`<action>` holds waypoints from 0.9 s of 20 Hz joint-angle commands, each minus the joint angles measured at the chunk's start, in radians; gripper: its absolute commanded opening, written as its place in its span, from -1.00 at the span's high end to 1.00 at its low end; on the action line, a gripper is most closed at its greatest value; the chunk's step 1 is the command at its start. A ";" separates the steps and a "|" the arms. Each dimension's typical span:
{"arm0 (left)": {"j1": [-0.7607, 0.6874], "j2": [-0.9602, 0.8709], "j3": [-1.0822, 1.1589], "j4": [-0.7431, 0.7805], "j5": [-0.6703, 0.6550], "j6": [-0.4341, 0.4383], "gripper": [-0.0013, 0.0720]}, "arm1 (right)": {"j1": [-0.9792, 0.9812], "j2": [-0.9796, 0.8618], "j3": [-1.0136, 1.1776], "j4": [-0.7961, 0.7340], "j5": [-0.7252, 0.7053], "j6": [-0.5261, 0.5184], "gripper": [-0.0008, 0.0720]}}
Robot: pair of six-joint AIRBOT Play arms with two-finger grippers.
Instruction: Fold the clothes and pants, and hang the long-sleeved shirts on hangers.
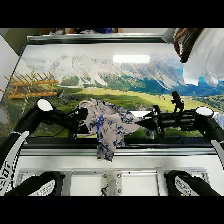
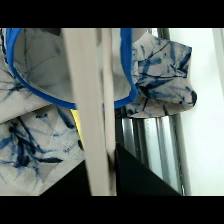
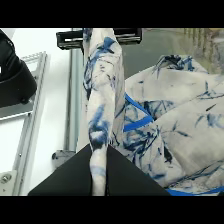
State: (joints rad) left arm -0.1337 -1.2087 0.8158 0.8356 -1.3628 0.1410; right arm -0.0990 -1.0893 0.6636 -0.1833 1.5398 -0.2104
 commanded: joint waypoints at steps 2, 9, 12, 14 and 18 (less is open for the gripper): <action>0.000 0.001 0.001 0.002 0.001 0.000 0.92 | 0.001 -0.001 0.000 0.001 -0.042 -0.171 0.94; 0.000 0.001 0.001 0.003 0.006 0.000 0.92 | 0.001 -0.001 0.000 0.002 -0.099 -0.264 0.94; 0.000 0.001 0.001 0.010 0.005 0.000 0.92 | 0.001 -0.001 0.000 0.002 -0.098 -0.264 0.94; 0.000 0.001 0.001 0.010 0.005 0.000 0.92 | 0.001 0.000 0.000 0.005 -0.093 -0.264 0.94; 0.000 0.001 0.001 0.010 0.005 -0.085 0.91 | 0.001 -0.001 0.000 0.005 -0.093 -0.261 0.94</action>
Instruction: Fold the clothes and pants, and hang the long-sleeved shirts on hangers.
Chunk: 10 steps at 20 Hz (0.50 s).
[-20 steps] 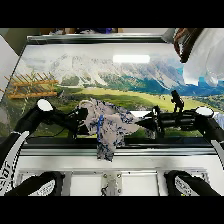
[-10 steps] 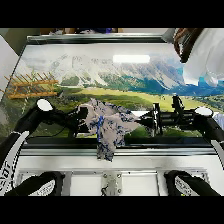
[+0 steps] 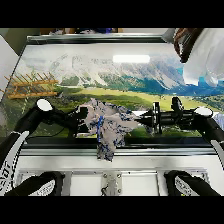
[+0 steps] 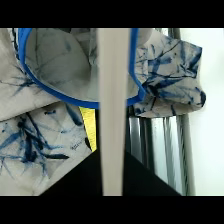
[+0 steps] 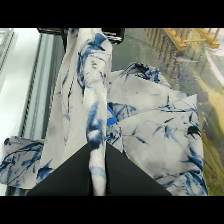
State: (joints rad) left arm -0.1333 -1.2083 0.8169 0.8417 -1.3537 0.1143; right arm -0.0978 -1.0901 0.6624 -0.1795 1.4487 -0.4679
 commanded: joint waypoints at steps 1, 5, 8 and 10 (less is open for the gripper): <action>-0.001 0.001 0.000 0.004 -0.004 -0.077 0.71 | 0.000 0.000 0.001 0.002 -0.002 -0.003 0.94; -0.001 0.001 0.000 0.004 0.023 -0.243 -0.25 | 0.000 0.000 0.001 0.002 -0.002 -0.003 0.95; 0.005 0.001 0.000 0.004 0.030 -0.293 -0.25 | 0.000 0.000 0.001 0.001 -0.002 0.017 0.95; 0.034 0.001 0.000 0.003 0.047 -0.360 -0.25 | 0.000 0.000 0.001 0.001 -0.002 0.023 0.95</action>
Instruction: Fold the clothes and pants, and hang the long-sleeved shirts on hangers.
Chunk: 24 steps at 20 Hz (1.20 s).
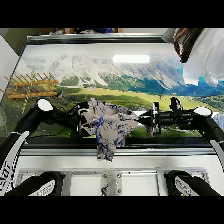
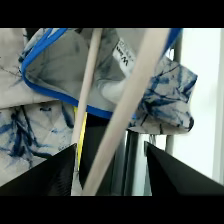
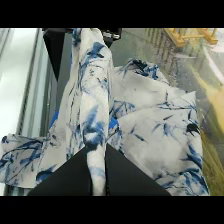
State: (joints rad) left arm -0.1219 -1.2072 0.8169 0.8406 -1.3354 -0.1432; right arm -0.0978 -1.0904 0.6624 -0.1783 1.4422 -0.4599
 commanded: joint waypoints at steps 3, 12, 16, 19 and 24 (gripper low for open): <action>0.092 0.000 0.021 0.002 0.026 -0.213 -0.25 | 0.000 0.000 0.001 0.000 0.005 0.020 0.95; 0.250 0.000 0.210 0.004 0.019 -0.473 -0.25 | 0.000 0.016 0.001 0.114 0.005 0.069 0.95; 0.351 0.029 0.349 0.004 0.009 -0.715 -0.25 | -0.001 0.085 0.002 0.218 0.004 0.137 0.96; 0.420 0.118 0.357 0.005 0.029 -0.840 -0.25 | -0.002 0.175 0.002 0.228 -0.040 0.219 0.96; 0.520 0.314 0.140 0.004 0.087 -1.167 -0.26 | -0.002 0.297 0.003 0.228 -0.111 0.310 0.96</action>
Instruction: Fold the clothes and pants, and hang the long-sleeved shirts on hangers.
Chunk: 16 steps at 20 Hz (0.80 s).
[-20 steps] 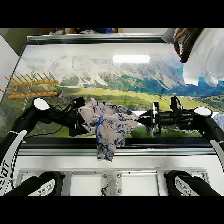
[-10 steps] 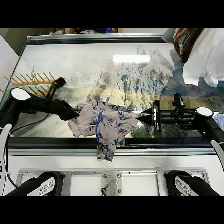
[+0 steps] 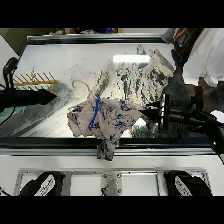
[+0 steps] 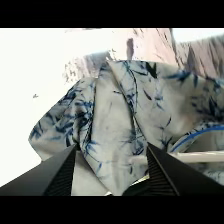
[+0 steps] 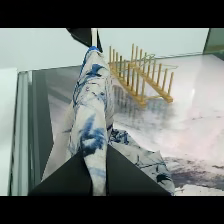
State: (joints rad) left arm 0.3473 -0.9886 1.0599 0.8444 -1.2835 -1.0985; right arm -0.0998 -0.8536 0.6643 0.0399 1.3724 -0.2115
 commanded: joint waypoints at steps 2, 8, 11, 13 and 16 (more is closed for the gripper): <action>0.055 0.150 -0.227 -0.017 0.038 -0.279 -0.80 | 0.000 0.077 0.001 0.010 -0.041 0.086 0.96; -0.069 0.206 -0.533 -0.225 0.131 -0.359 -0.97 | 0.000 0.081 0.002 0.010 -0.041 0.086 0.96; -0.179 0.240 -0.626 -0.314 0.253 -0.404 -0.97 | 0.000 0.081 0.002 0.010 -0.041 0.086 0.96; -0.275 0.257 -0.670 -0.352 0.339 -0.420 -0.97 | 0.000 0.081 0.002 0.010 -0.041 0.086 0.96; -0.402 0.235 -0.687 -0.360 0.445 -0.473 -0.97 | 0.000 0.081 0.002 0.010 -0.040 0.086 0.96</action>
State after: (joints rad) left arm 0.0547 -0.7475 0.4091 0.5282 -0.9588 -1.5219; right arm -0.0998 -0.7731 0.6655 0.0490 1.3315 -0.1261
